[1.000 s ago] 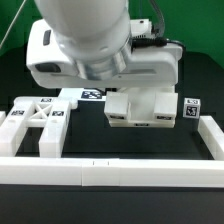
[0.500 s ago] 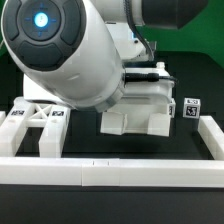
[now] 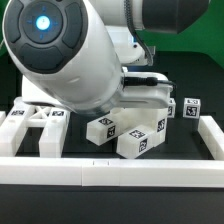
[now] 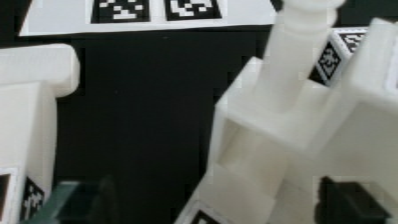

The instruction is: Assemble chair

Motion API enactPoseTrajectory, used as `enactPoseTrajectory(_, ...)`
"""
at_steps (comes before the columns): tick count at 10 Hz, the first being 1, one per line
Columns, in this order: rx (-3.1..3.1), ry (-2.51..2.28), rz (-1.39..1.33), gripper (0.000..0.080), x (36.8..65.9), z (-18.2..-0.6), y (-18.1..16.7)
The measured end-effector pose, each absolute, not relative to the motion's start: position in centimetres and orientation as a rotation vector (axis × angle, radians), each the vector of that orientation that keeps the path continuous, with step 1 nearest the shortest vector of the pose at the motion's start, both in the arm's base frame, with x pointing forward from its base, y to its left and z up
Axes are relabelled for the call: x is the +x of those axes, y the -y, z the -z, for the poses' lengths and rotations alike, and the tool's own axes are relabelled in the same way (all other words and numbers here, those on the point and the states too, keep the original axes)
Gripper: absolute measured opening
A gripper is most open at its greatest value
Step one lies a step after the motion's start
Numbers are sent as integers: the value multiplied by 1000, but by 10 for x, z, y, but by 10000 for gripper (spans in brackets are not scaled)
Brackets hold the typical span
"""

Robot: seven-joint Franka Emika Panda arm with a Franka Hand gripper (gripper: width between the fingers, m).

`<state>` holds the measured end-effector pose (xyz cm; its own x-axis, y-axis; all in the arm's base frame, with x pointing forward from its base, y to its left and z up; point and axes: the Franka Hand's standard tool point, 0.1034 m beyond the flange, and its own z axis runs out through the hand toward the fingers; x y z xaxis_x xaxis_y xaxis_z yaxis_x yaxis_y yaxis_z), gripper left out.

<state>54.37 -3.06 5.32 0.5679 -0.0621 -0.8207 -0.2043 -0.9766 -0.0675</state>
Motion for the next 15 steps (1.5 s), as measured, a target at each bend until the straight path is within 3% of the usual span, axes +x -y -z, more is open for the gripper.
enactPoseTrajectory(1,-2630,-237,-1385,620,544,-53,37)
enactPoseTrajectory(3,-2648,-251,-1381,643,547,-58,51)
enactPoseTrajectory(9,-2799,-281,-1338,649,560,-106,65)
enactPoseTrajectory(10,-2893,-325,-1170,649,577,-109,64)
enactPoseTrajectory(13,-2997,-304,-831,649,583,-111,62)
enactPoseTrajectory(15,-3051,-161,-574,649,595,-106,85)
